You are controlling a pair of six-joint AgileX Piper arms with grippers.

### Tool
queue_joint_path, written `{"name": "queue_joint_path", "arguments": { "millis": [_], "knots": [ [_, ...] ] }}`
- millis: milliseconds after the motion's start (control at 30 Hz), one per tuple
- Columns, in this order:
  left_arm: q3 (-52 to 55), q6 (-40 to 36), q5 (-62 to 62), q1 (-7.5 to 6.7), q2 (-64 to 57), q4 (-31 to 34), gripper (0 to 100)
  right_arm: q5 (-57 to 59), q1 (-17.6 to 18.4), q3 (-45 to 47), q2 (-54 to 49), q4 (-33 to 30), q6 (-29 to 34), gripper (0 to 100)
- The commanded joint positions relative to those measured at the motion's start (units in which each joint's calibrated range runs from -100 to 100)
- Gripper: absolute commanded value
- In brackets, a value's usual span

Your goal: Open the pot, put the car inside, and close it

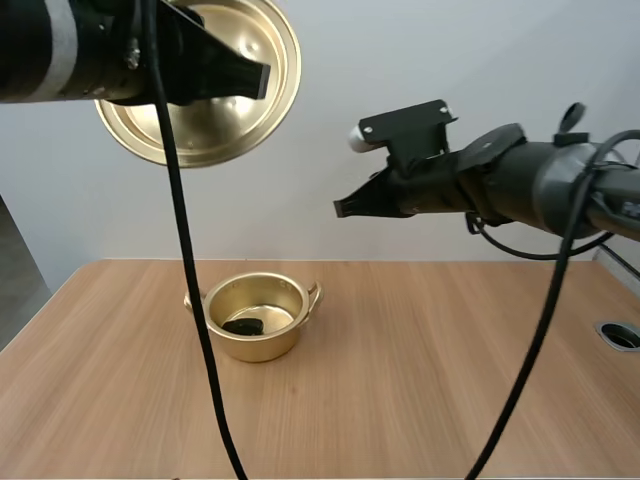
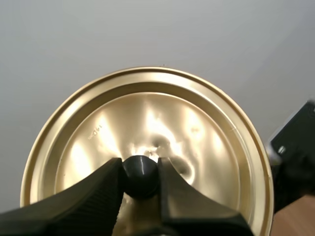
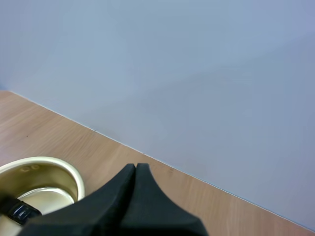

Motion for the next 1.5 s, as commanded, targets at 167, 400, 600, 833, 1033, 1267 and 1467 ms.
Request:
{"name": "queue_joint_path", "arguments": {
  "millis": [167, 400, 600, 833, 1033, 1267, 1467],
  "knots": [
    [15.4, 17.4, -6.5, -0.2, 18.8, -5.4, 0, 10.1, -13.5, 6.6, -33.3, -5.2, 3.3, 0],
    [19.7, 22.5, -20.2, -4.99, 28.5, 0.0, 0, 17.2, -14.1, 8.5, -39.5, -13.5, 15.0, 0],
    [19.7, 22.6, -24.1, -9.94, 35.2, 4.4, 0, 21.1, -14.8, 8.5, -39.5, -15.5, 16.1, 0],
    [19.7, 22.6, -27.4, -13.08, 43.7, 5.0, 0, 23.0, -15.8, 8.5, -39.5, -15.5, 16.1, 0],
    [18.4, 21.9, -29.2, -13.08, 48.3, 6.2, 0, 23.0, -16.2, 8.5, -39.5, -15.5, 16.2, 0],
    [16.4, 21.4, -27.1, -13.08, 53.8, 5.6, 0, 23.0, -16.6, 8.5, -39.5, -15.2, 16.2, 0],
    [16.4, 21.2, -27.3, -13.08, 56.3, 5.6, 0, 23.0, -16.7, 8.5, -39.5, -15.2, 16.2, 0]
  ]
}}
